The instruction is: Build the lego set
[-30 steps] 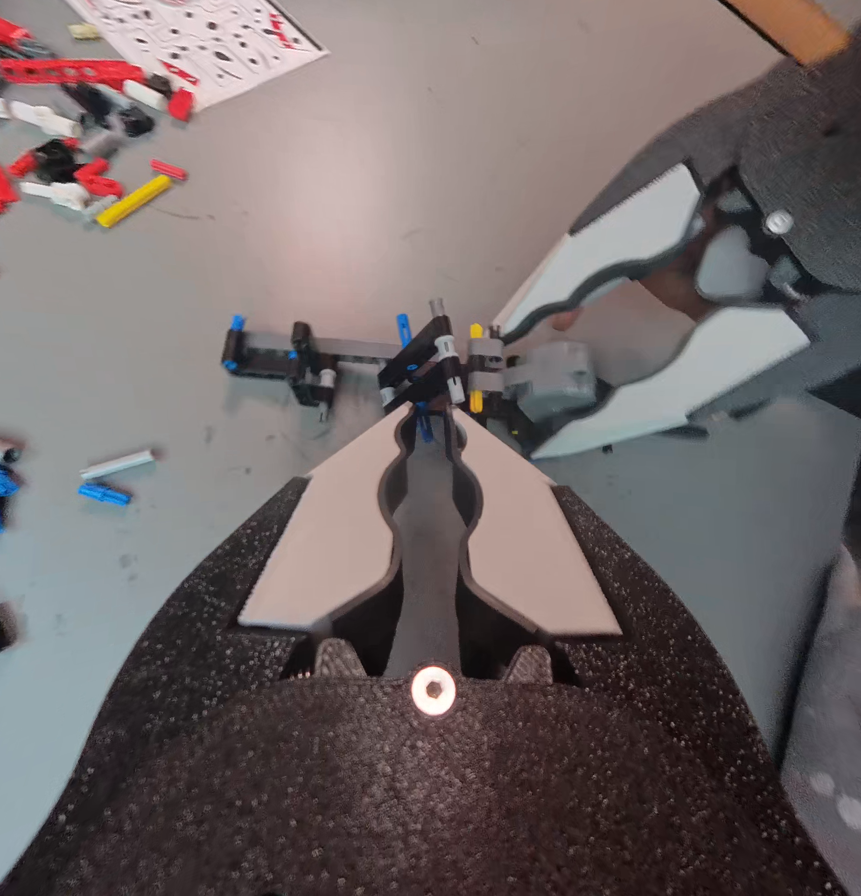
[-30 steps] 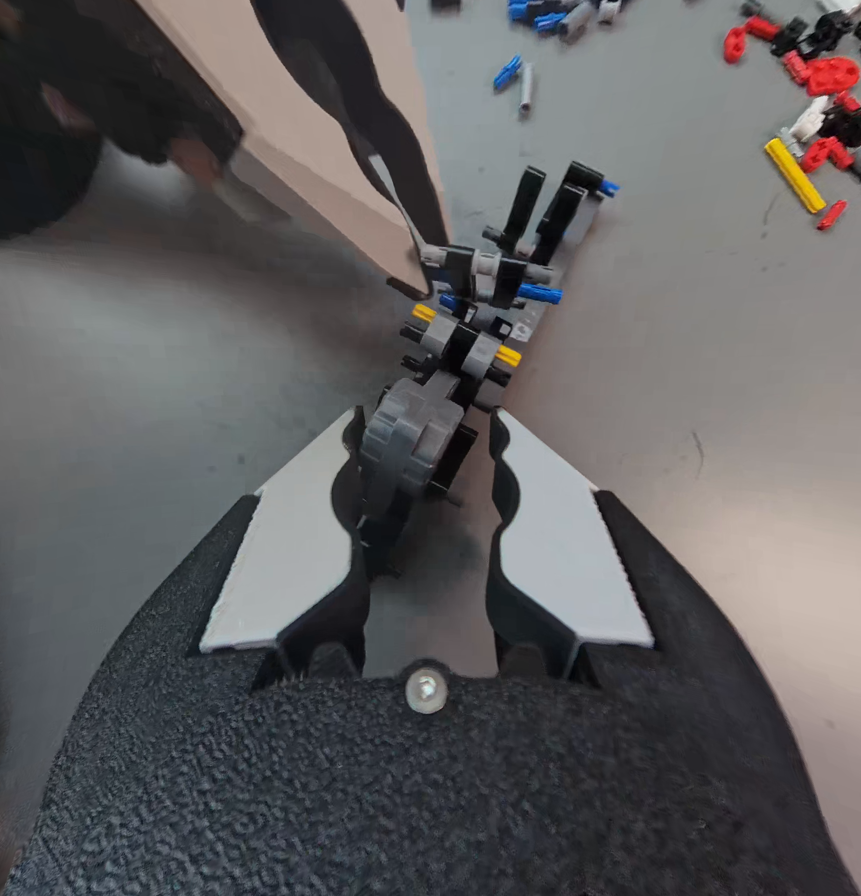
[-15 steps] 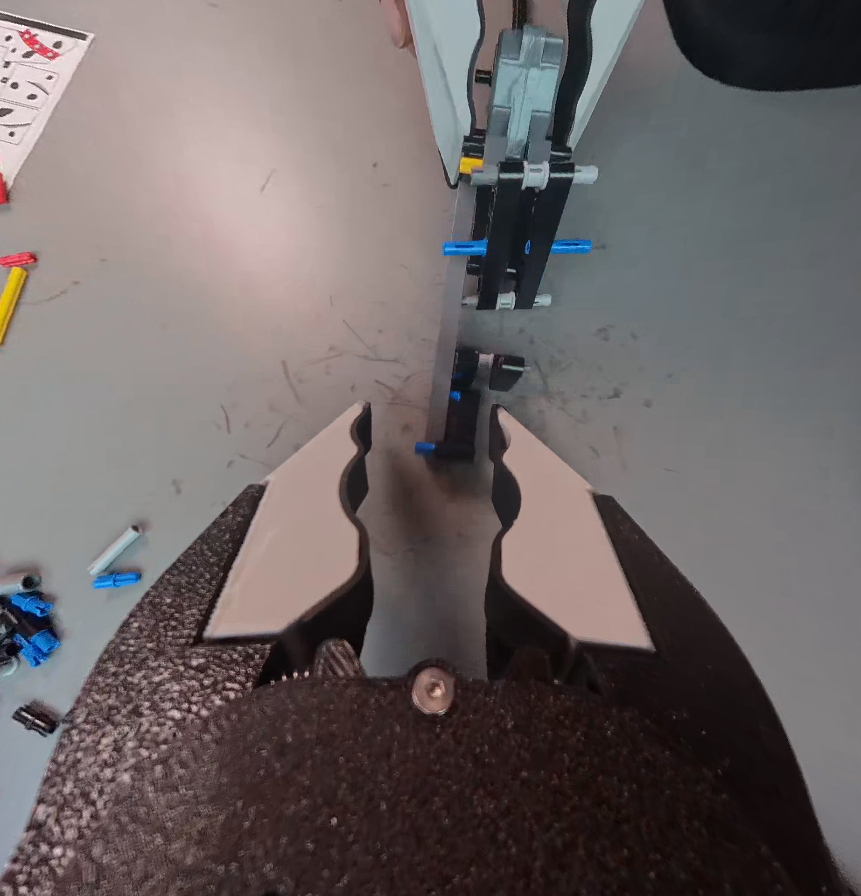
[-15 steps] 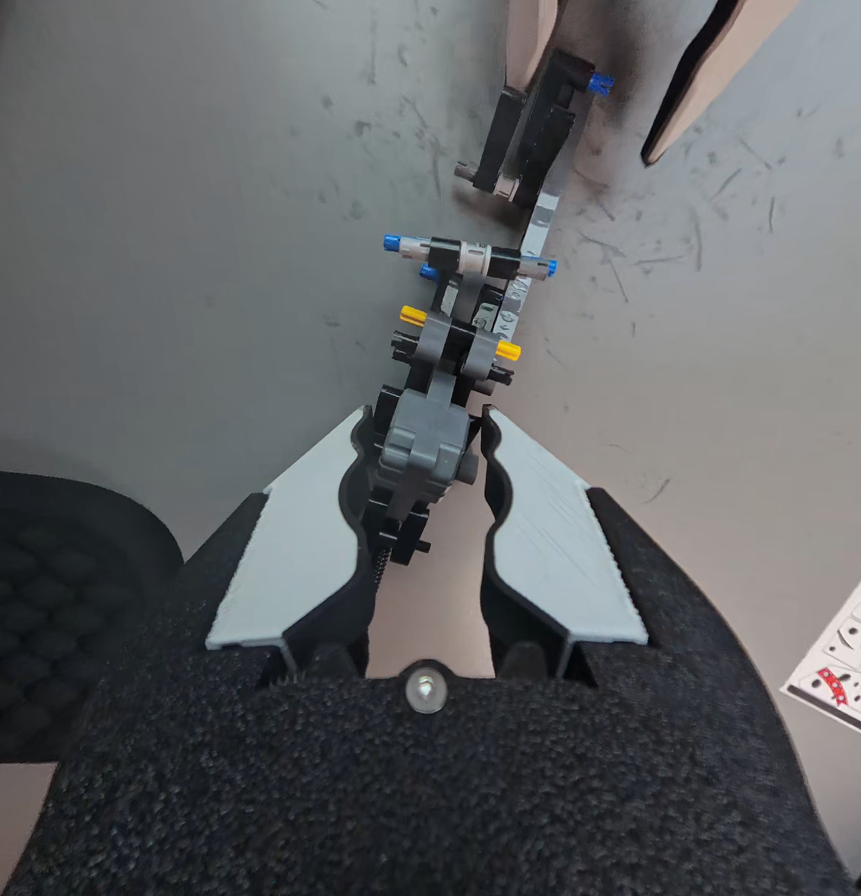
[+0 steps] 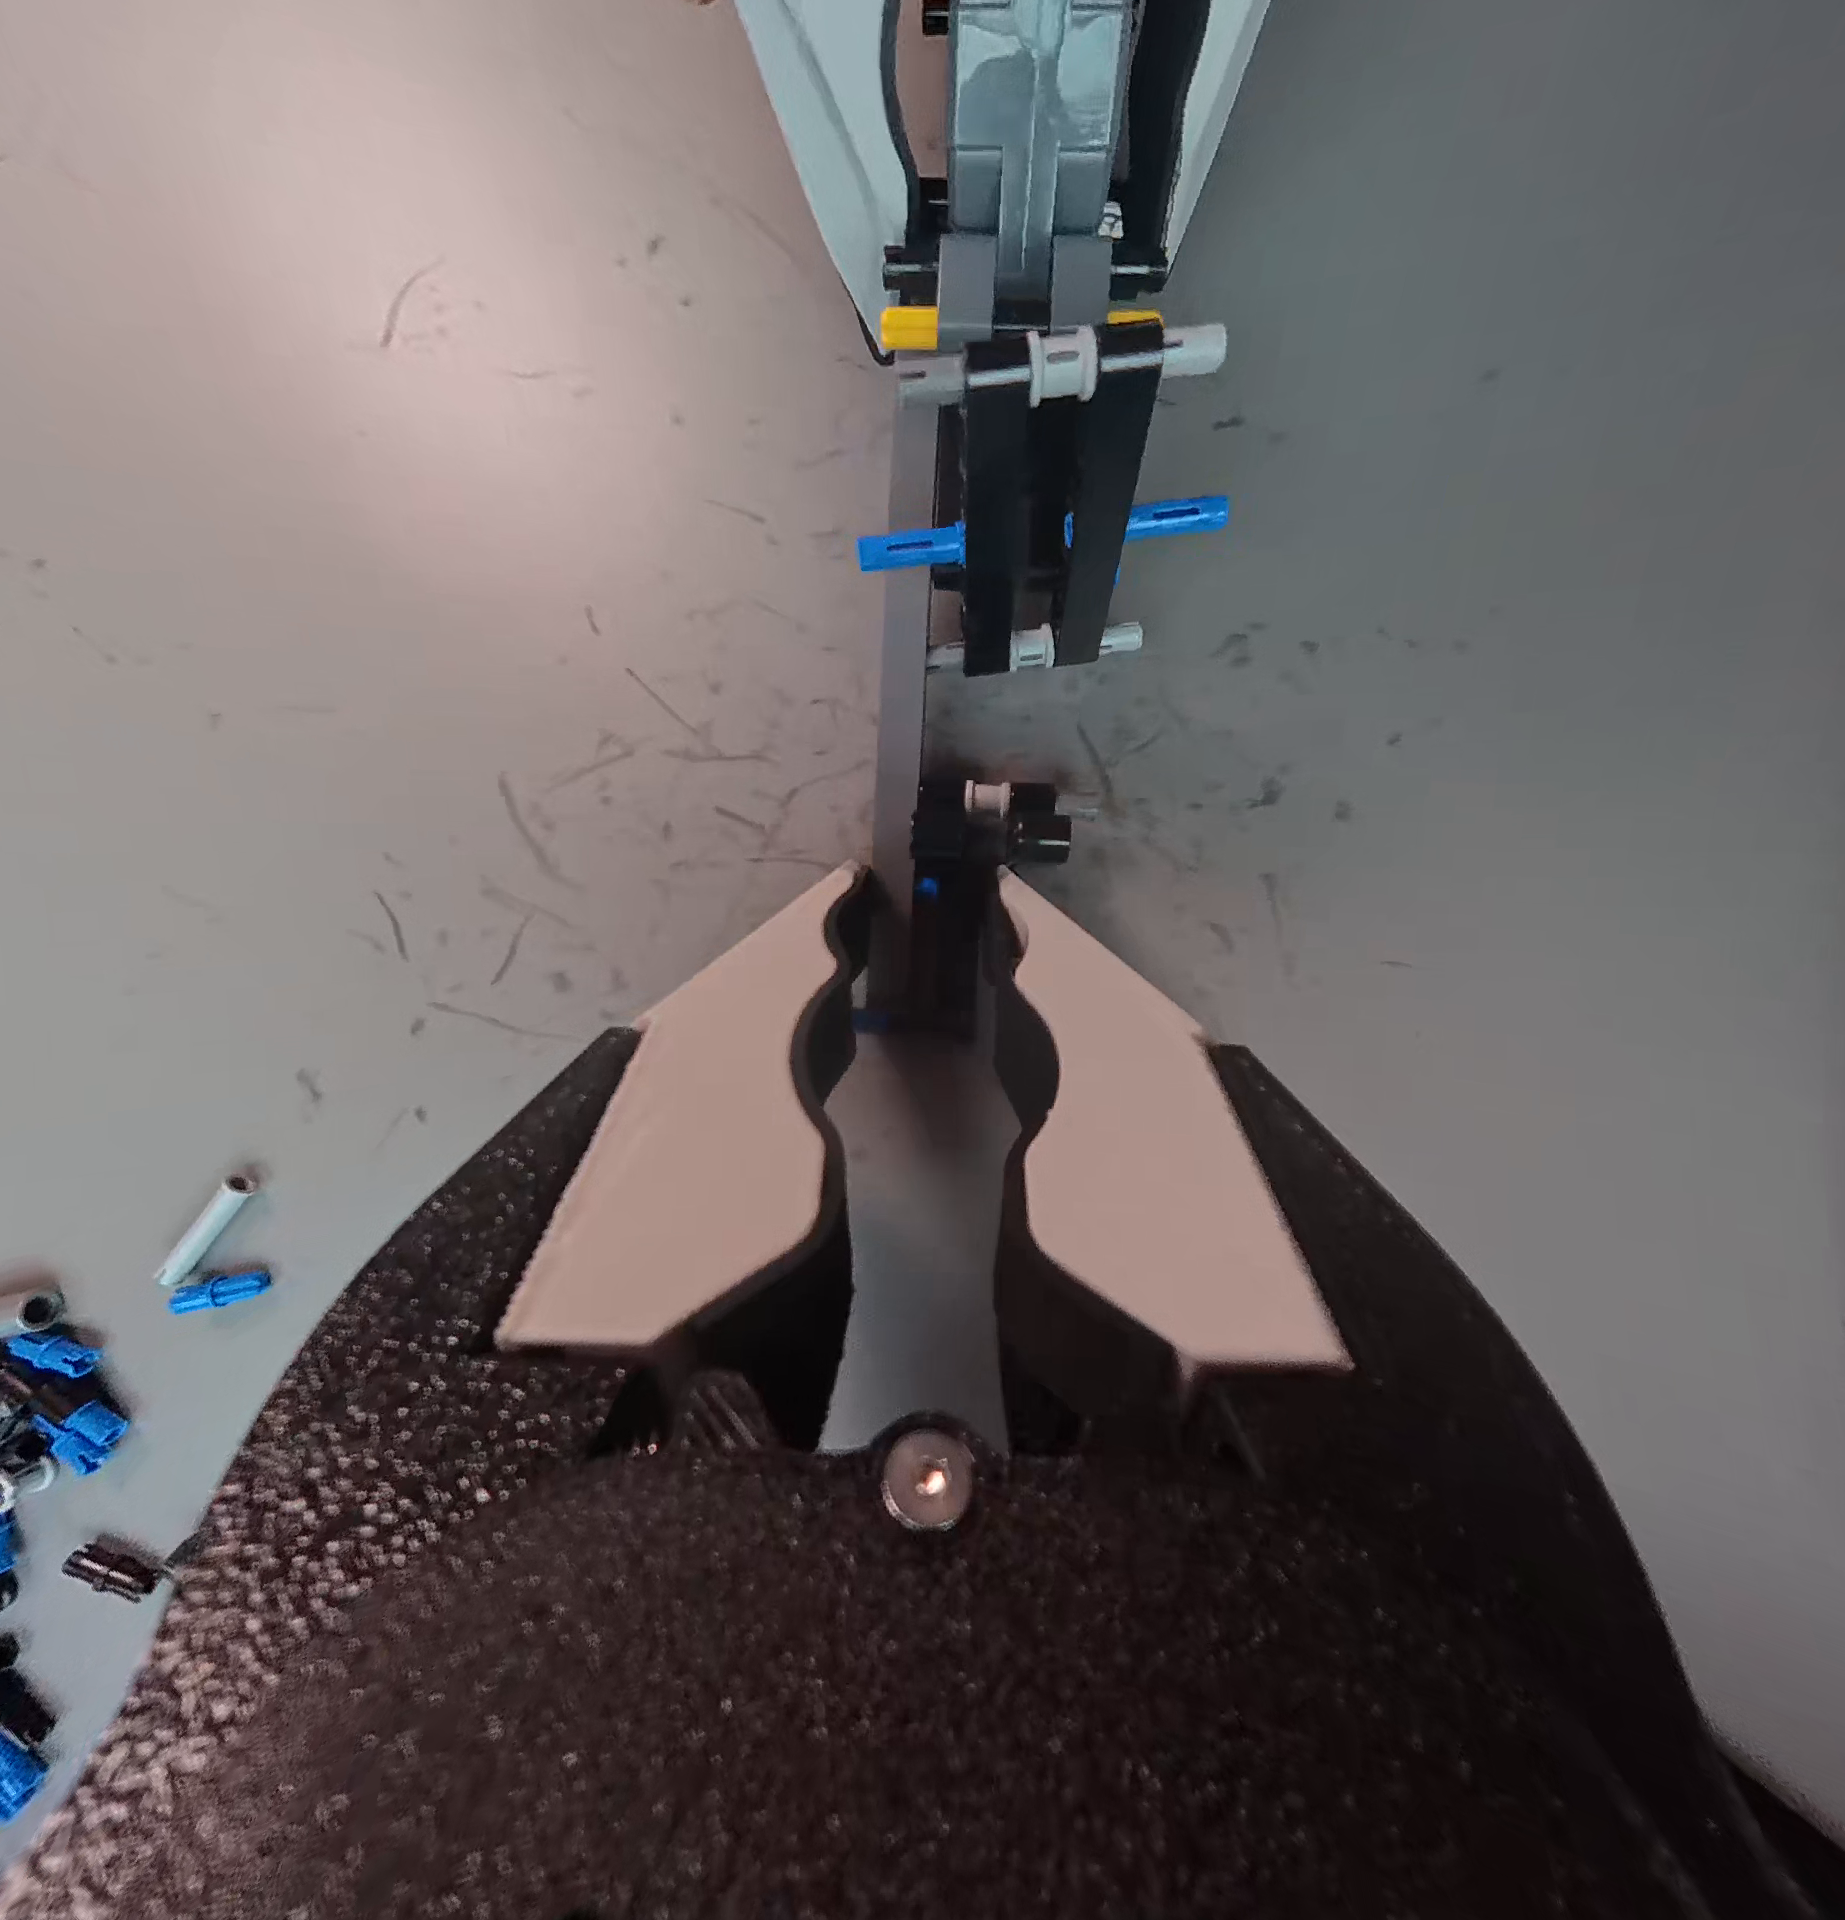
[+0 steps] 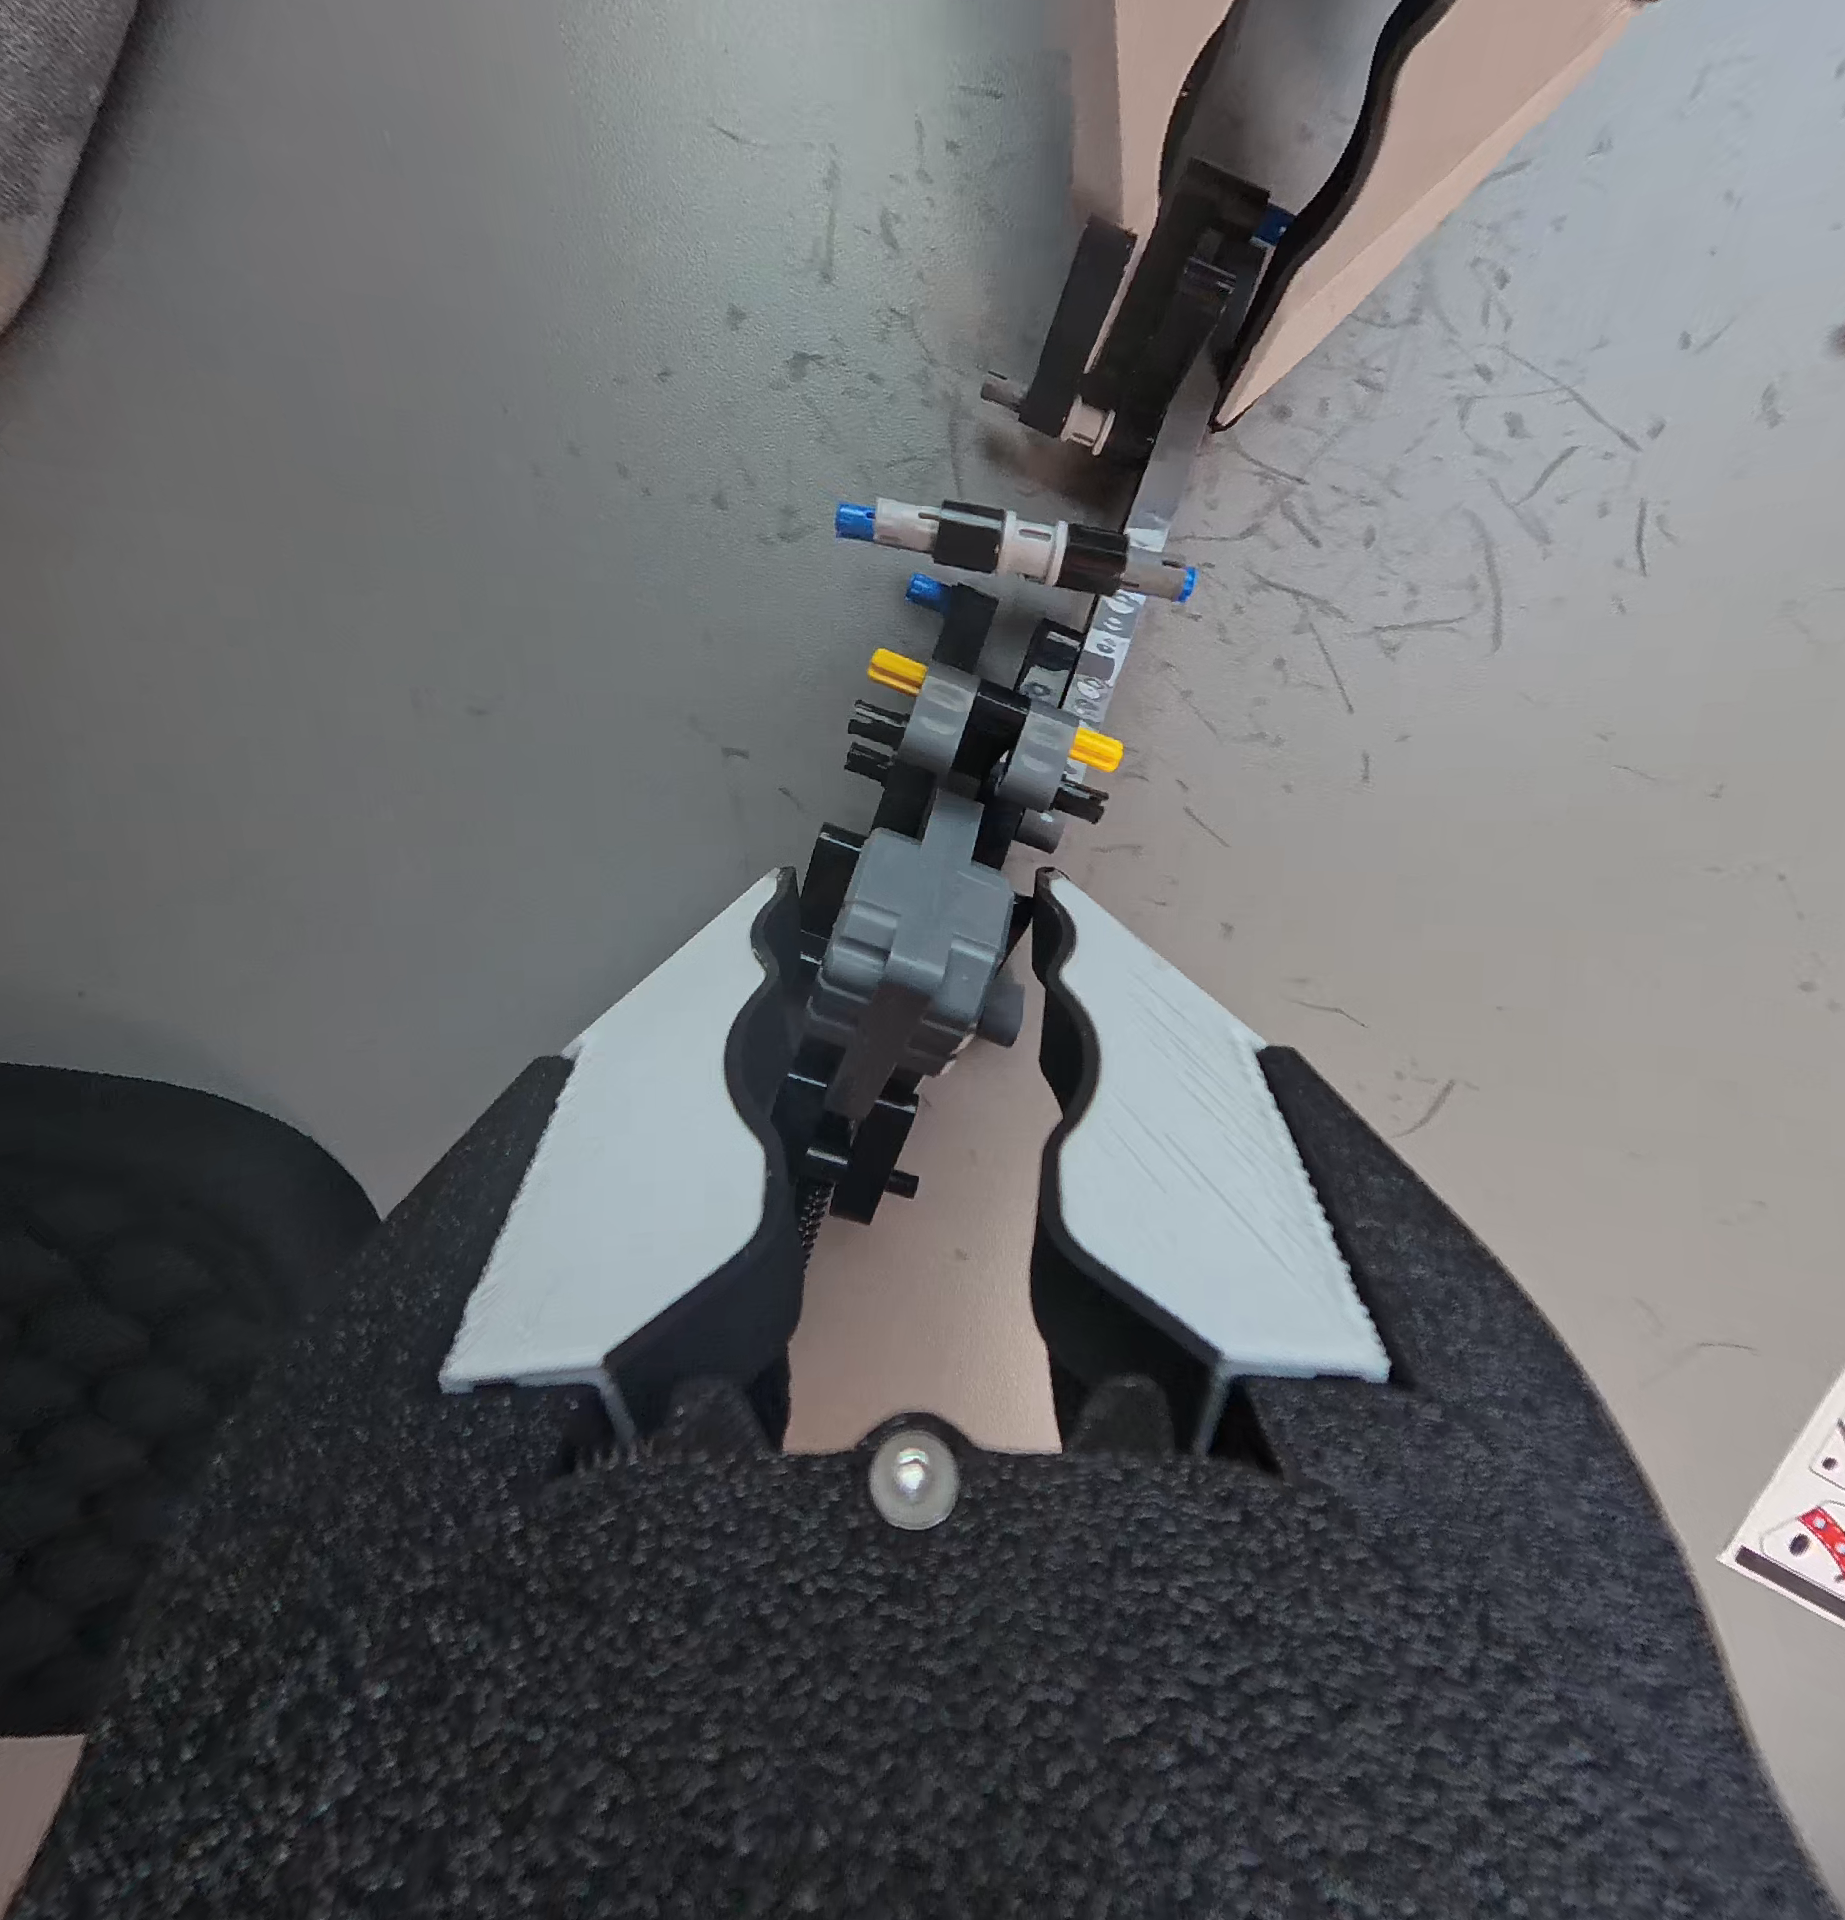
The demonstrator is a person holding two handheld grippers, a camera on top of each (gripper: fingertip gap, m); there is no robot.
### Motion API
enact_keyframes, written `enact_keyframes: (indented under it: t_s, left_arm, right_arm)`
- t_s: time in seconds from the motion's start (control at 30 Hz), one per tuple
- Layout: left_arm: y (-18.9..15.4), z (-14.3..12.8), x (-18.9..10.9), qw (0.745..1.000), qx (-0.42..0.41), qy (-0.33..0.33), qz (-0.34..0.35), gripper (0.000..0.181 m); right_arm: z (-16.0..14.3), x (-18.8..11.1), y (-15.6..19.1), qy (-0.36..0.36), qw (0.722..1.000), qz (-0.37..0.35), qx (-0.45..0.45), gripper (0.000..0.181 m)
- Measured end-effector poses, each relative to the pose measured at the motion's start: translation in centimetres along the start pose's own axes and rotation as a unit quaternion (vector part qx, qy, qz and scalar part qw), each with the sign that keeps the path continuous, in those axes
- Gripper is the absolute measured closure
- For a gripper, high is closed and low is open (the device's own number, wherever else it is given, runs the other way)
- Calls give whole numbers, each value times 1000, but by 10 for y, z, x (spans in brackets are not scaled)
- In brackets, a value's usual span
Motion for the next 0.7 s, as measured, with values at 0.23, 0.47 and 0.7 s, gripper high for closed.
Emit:
enact_keyframes:
  t_s: [0.23, 0.47, 0.7]
  left_arm:
    - [-1, 0, 0, 1000, 22, 0, -3, 164]
    - [-4, -3, -4, 1000, -3, -19, 11, 153]
    - [-7, -12, -15, 999, -3, 2, 35, 137]
  right_arm:
    - [-1, 1, 4, -14, 1000, 4, 6, 137]
    - [-1, 1, 7, -14, 1000, -9, 12, 137]
    - [4, 2, 15, -18, 999, -39, -7, 137]
Point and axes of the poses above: each gripper's, where its closed fingertips meet, x out along the fingers, z out of its top, y = z × x across the jaws, the point moved 10 cm from there along -x, back along the fingers, and after that the axes turned 7 degrees about z, right-handed, at the moved point
